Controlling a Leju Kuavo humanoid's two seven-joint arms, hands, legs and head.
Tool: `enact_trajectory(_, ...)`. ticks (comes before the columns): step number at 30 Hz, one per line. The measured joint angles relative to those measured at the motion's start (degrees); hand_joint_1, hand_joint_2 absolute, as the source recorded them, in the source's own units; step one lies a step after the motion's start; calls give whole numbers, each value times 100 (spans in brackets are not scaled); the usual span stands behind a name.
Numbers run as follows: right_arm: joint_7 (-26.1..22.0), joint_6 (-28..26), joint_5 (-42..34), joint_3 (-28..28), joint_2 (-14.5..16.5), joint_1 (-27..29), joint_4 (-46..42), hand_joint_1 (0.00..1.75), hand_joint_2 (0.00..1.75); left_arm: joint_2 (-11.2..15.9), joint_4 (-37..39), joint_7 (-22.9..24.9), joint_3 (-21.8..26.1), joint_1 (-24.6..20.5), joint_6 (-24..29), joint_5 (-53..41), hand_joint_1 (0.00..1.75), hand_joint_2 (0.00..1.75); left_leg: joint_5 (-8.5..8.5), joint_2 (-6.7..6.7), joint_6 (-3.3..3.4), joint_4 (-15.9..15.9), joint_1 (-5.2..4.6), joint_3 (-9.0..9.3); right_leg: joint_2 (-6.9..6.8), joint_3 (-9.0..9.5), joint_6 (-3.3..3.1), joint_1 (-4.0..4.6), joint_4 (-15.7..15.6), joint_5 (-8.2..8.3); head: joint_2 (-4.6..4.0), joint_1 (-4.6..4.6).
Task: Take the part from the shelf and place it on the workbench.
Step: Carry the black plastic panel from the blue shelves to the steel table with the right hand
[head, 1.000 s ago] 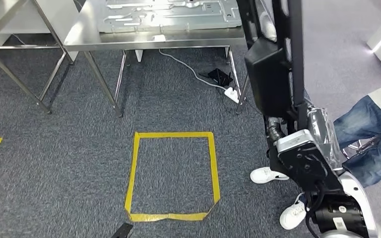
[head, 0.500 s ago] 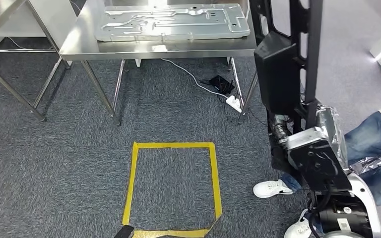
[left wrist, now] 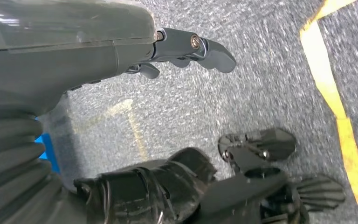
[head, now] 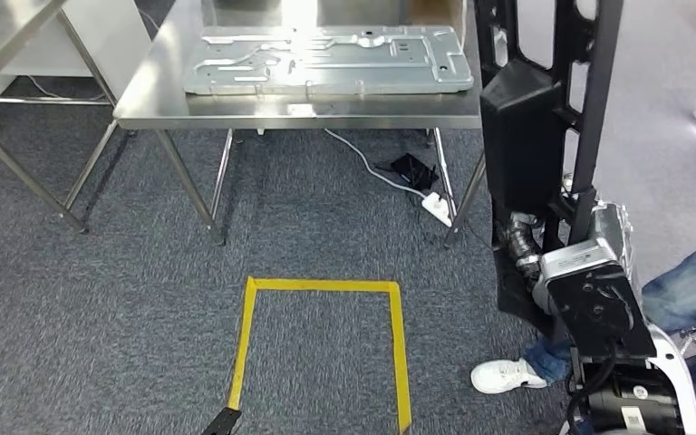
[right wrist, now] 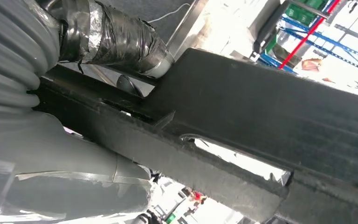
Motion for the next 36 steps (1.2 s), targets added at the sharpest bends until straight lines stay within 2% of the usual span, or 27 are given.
enact_trajectory(1, -3, -32, -9, -14, 1, 2, -14, 154, 175, 3, 0, 6, 0, -4, 1, -2, 0, 175, -19, 14, -35, 108, -1, -16, -4, 61, -24, -22, -37, -14, 0, -9)
enact_trajectory(2, -6, -67, -25, -23, 2, 6, -25, 154, 175, 6, 0, 12, 0, -13, 2, -4, 0, 175, -97, 28, -79, 289, 11, -109, -12, 118, -49, -42, -61, -31, 0, -18)
enact_trajectory(3, -10, -95, -47, -29, 4, 13, -33, 154, 175, 7, 0, 18, 0, -21, 2, -6, 0, 175, -214, 44, -125, 569, 37, -279, -20, 160, -64, -55, -75, -53, 0, -24)
enact_trajectory(5, -17, -122, -88, -32, 7, 49, -37, 154, 175, -3, 0, 31, 0, -28, 1, -9, 0, 175, -469, 64, -206, 1204, 106, -729, -28, 211, -72, -75, -81, -115, 0, -34)
enact_trajectory(6, -21, -127, -101, -32, 8, 74, -39, 154, 175, -4, 0, 39, 0, -20, 1, -9, 0, 175, -503, 71, -238, 1374, 139, -899, -27, 240, -62, -86, -80, -151, 0, -34)
enact_trajectory(7, -25, -132, -108, -33, 8, 97, -39, 154, 175, -4, 0, 47, 0, -10, 1, -10, 0, 175, -420, 80, -265, 1365, 166, -983, -26, 280, -46, -100, -78, -190, 0, -35)
enact_trajectory(8, -29, -137, -113, -33, 8, 112, -39, 154, 175, -4, 0, 55, 0, 0, 1, -11, 0, 175, -209, 90, -287, 1155, 189, -964, -24, 333, -24, -118, -74, -232, 0, -36)
enact_trajectory(9, -33, -142, -117, -35, 9, 119, -40, 154, 175, -3, 0, 60, 0, 5, 1, -13, 0, 175, 81, 100, -305, 796, 206, -867, -24, 393, 3, -136, -71, -279, 0, -37)
enact_trajectory(10, -40, -148, -120, -37, 9, 122, -42, 154, 175, -3, 0, 66, 0, 6, -1, -13, 0, 175, 284, 109, -312, 454, 209, -760, -24, 454, 36, -150, -69, -323, 0, -34)
enact_trajectory(12, -57, -168, -125, -42, 11, 125, -44, 154, 175, -4, -1, 76, 0, -7, -13, -14, 0, 175, 326, 121, -267, 44, 178, -620, -26, 513, 114, -159, -74, -393, 0, -39)
enact_trajectory(14, -70, -189, -137, -46, 14, 138, -45, 154, 175, -5, -1, 91, 0, 2, -23, -14, 0, 175, 254, 117, -154, -7, 158, -577, -27, 545, 197, -144, -32, -413, 0, -40)
enact_trajectory(16, -80, -203, -149, -54, 15, 151, -45, 154, 175, -5, 0, 99, -1, 22, -25, -14, 0, 175, 346, 114, -48, -46, 177, -465, -31, 545, 256, -144, 116, -456, 0, -26)
enact_trajectory(17, -86, -209, -152, -59, 15, 151, -45, 154, 175, -3, 0, 99, -1, 19, -25, -14, 0, 175, 334, 114, -7, -55, 180, -396, -32, 471, 268, -146, 281, -526, 0, -18)
enact_trajectory(18, -90, -213, -154, -63, 16, 152, -45, 154, 175, -1, 0, 99, -1, 8, -24, -14, 0, 175, 317, 114, 24, -65, 181, -354, -34, 316, 276, -146, 549, -636, 0, -7)
enact_trajectory(20, -92, -217, -158, -67, 16, 168, -45, 154, 175, 5, 0, 98, 0, -9, -23, -15, 0, 175, 263, 109, 65, -65, 165, -304, -34, -133, 287, -134, 1209, -885, 0, 8)
enact_trajectory(21, -92, -219, -160, -67, 16, 184, -45, 154, 175, 5, 0, 98, 0, -9, -24, -15, 0, 175, 229, 104, 72, -64, 154, -274, -34, -337, 289, -131, 1431, -935, 0, 13)
enact_trajectory(22, -92, -219, -162, -67, 16, 198, -45, 154, 175, 5, 0, 99, 0, -3, -26, -15, 0, 175, 188, 99, 74, -64, 144, -233, -34, -457, 283, -128, 1472, -876, 0, 13)
enact_trajectory(23, -92, -219, -163, -67, 16, 208, -45, 154, 175, 4, 0, 100, 0, 4, -29, -15, 0, 175, 141, 94, 68, -64, 137, -177, -34, -473, 264, -123, 1311, -701, 0, 13)
enact_trajectory(25, -93, -221, -164, -69, 16, 215, -44, 154, 175, 0, 0, 108, 0, 13, -37, -15, 0, 175, 37, 88, 43, -70, 135, -58, -35, -289, 196, -97, 634, -189, 0, 15)
enact_trajectory(26, -95, -225, -164, -71, 18, 218, -42, 154, 175, -3, 0, 115, 0, 8, -40, -15, 0, 175, -7, 84, 22, -73, 133, -9, -41, -206, 166, -73, 337, -84, 0, 18)
enact_trajectory(27, -97, -229, -164, -72, 19, 222, -41, 154, 175, -5, 0, 125, 0, -1, -40, -16, 0, 175, -47, 84, -8, -90, 132, 13, -46, -141, 136, -50, 157, -36, 0, 23)
enact_trajectory(29, -101, -238, -164, -74, 22, 234, -41, 154, 175, -5, 0, 140, 0, -10, -40, -21, 0, 175, -66, 89, -80, -95, 121, 86, -48, -85, 92, -29, 48, -93, 0, 30)
enact_trajectory(31, -102, -245, -166, -77, 23, 243, -44, 154, 175, 5, 0, 149, -1, -11, -39, -31, 0, 175, -79, 100, -146, -33, 113, 139, -36, 46, 30, -61, -3, -62, 0, 32)
enact_trajectory(32, -102, -254, -174, -77, 25, 243, -45, 154, 175, 9, 0, 150, -1, -19, -37, -35, 0, 175, -104, 104, -178, 100, 116, 87, -38, 120, -1, -76, -29, -92, 0, 19)
enact_trajectory(33, -104, -268, -187, -78, 28, 243, -45, 154, 175, 12, -1, 151, -1, -29, -36, -36, 0, 175, -162, 108, -208, 332, 125, -42, -43, 189, -26, -88, -51, -118, 0, 11)
enact_trajectory(36, -109, -301, -246, -78, 40, 263, -42, 154, 175, 3, -2, 147, -2, -33, -36, -36, 0, 175, -500, 113, -278, 1266, 160, -740, -53, 336, -61, -87, -74, -246, 0, -8)
